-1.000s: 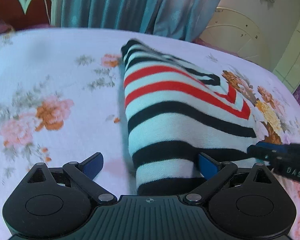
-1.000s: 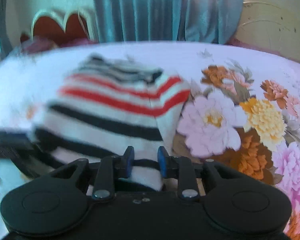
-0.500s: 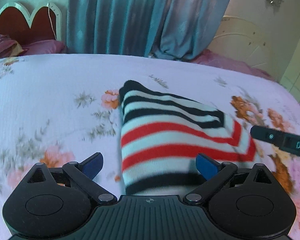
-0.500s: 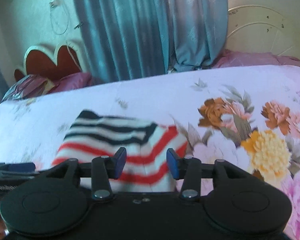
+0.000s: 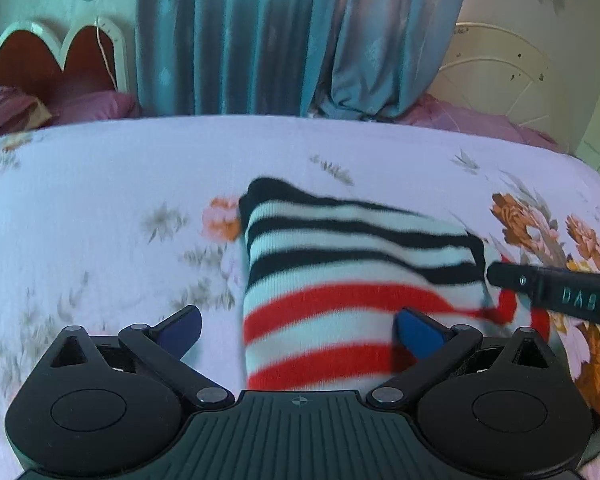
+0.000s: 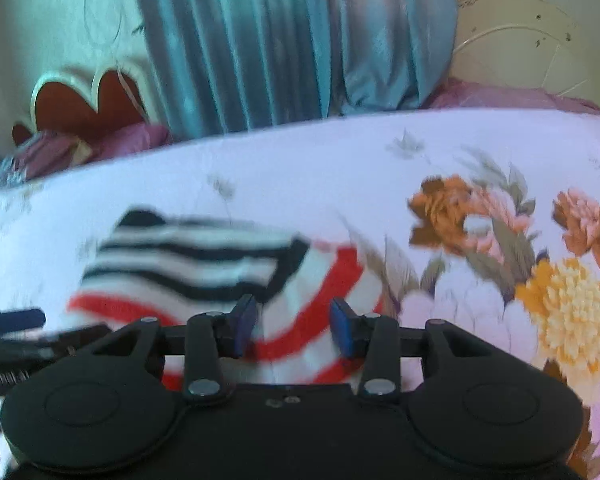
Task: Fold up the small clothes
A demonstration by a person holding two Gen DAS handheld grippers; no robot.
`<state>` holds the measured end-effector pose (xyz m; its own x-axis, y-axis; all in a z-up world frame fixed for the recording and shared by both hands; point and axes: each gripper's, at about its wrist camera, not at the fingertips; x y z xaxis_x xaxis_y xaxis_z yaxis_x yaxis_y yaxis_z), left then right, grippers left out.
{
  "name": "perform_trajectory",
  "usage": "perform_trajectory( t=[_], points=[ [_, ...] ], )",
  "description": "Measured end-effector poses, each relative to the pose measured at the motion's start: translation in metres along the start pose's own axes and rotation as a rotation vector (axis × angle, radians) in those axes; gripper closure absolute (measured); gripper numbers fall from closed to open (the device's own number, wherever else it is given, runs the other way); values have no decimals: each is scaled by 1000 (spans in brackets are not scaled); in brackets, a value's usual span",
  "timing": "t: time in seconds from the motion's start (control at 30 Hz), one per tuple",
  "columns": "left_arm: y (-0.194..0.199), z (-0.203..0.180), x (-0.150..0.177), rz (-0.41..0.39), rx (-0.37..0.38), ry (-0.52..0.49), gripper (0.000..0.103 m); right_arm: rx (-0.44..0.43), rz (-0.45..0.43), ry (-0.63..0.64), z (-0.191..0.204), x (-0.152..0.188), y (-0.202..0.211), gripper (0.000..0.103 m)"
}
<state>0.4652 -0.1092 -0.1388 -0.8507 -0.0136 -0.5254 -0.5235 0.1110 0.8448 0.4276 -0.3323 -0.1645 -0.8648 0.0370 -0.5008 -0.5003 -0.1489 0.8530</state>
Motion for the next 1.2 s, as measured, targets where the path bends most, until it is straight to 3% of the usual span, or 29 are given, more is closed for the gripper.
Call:
perform_trajectory(
  t=[0.2,0.4,0.93,1.03,1.2],
  points=[
    [-30,9,-19,59,27,59,0,28,-12,-25,-2,-24,-23,61],
    [-45,11,-19,86,54,81,0,73,38,-10,-7,-19,-51,61],
    [-30,4,-17,85,-11,49,0,91,46,26,-6,-21,-44,56],
    [-19,5,-12,83,-5,67,0,28,22,10,-7,-17,-22,61],
    [-2,6,5,71,9,58,0,-29,-9,125,7,9,17,75]
  ],
)
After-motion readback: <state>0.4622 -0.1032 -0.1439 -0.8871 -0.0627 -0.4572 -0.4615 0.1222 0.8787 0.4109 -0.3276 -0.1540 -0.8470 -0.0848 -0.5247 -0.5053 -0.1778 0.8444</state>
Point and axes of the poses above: each gripper's, at about its wrist camera, not at the fingertips, and y roughly against the way its jaws point, z to its left, x to its underside, and after that the axes turned 13 degrees about z, right-handed
